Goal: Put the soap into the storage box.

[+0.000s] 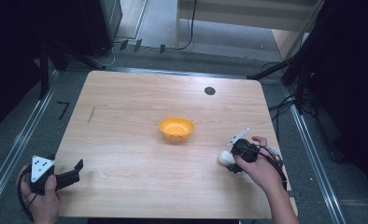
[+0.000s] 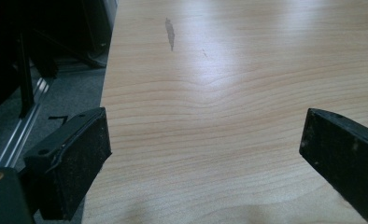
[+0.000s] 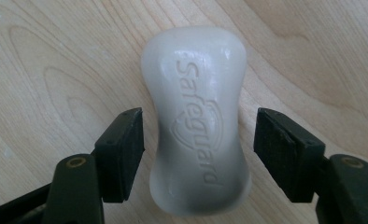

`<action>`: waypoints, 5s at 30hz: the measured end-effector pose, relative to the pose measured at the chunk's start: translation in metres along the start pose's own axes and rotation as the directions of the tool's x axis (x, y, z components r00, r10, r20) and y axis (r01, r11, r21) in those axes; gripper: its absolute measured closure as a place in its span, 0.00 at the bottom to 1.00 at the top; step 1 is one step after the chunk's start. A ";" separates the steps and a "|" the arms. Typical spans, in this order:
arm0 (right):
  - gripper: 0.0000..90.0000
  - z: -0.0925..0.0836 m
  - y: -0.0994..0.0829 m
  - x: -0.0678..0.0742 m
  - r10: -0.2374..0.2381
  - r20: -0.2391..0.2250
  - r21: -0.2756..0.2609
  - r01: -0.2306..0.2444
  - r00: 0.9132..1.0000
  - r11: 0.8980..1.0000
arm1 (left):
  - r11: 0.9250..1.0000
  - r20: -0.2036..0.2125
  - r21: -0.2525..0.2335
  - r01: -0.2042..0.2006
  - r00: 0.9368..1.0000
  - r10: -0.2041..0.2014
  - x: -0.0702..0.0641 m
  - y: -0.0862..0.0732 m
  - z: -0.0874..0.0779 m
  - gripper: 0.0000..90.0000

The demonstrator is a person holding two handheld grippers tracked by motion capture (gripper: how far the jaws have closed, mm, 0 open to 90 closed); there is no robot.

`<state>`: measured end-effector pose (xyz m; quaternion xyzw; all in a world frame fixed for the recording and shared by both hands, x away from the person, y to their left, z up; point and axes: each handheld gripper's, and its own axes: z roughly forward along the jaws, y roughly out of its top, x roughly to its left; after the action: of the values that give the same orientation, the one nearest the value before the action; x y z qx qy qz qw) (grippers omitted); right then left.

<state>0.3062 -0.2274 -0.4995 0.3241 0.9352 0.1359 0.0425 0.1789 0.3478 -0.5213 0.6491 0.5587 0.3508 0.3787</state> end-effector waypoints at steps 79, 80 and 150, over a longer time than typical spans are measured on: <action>0.57 -0.012 0.007 -0.007 -0.121 -0.045 -0.070 0.118 0.992 0.991 | 1.000 0.005 0.003 0.021 1.000 -0.021 0.002 0.000 0.001 0.02; 0.57 -0.014 0.008 -0.008 -0.128 -0.038 -0.072 0.126 0.991 0.989 | 1.000 0.005 0.002 0.021 1.000 -0.021 0.002 0.000 0.001 0.02; 0.57 -0.031 0.124 0.003 -0.390 0.018 -0.069 0.391 0.921 0.918 | 0.999 0.008 -0.004 0.039 0.999 -0.038 0.004 0.000 0.000 0.02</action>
<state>0.3722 -0.1391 -0.4344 0.1298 0.9756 0.1571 0.0820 0.1798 0.3520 -0.5213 0.6388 0.5689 0.3421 0.3889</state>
